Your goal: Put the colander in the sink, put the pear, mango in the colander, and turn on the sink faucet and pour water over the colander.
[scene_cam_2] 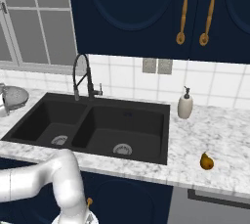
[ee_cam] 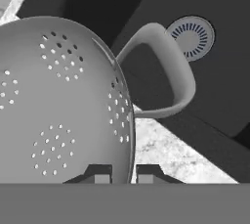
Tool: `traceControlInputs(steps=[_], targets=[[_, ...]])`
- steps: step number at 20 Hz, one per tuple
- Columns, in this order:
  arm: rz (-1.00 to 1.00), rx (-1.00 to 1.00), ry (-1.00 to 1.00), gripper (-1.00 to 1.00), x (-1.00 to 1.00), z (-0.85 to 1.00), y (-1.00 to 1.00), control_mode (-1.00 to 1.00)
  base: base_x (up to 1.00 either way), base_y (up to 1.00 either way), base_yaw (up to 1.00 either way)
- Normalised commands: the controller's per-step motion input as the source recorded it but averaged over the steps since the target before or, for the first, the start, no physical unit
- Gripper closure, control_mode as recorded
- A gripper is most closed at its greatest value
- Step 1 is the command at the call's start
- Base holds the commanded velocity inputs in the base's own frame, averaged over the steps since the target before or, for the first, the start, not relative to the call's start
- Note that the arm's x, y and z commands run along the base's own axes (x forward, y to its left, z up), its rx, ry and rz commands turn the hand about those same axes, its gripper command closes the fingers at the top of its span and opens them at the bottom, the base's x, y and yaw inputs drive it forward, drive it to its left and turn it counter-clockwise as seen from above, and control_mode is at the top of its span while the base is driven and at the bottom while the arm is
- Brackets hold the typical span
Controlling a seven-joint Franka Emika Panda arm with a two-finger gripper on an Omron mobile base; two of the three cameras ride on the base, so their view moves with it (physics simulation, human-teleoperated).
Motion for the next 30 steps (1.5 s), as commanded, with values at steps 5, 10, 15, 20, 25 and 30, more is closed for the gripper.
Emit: traceControlInputs(steps=[5, 10, 15, 20, 25, 30], targets=[[-0.30, 0.15, -0.06, 1.00, -0.97, 0.39, -0.68, -1.00, 0.00, 0.00, 0.00], [-0.38, 0.11, 0.10, 1.00, -0.54, 0.49, -0.89, -1.00, 0.00, 0.00, 0.00], [-0.43, 0.01, 0.39, 1.00, -0.03, 0.18, -0.92, -1.00, 0.00, 0.00, 0.00], [-0.41, 0.00, 0.31, 1.00, 0.29, 0.00, -0.41, -1.00, 0.00, 0.00, 0.00], [-0.34, -0.04, 0.17, 1.00, 0.64, -0.06, -0.06, -1.00, 0.00, 0.00, 0.00], [-0.23, -0.12, 0.15, 1.00, 0.64, -0.35, -0.10, -1.00, 0.00, 0.00, 0.00]])
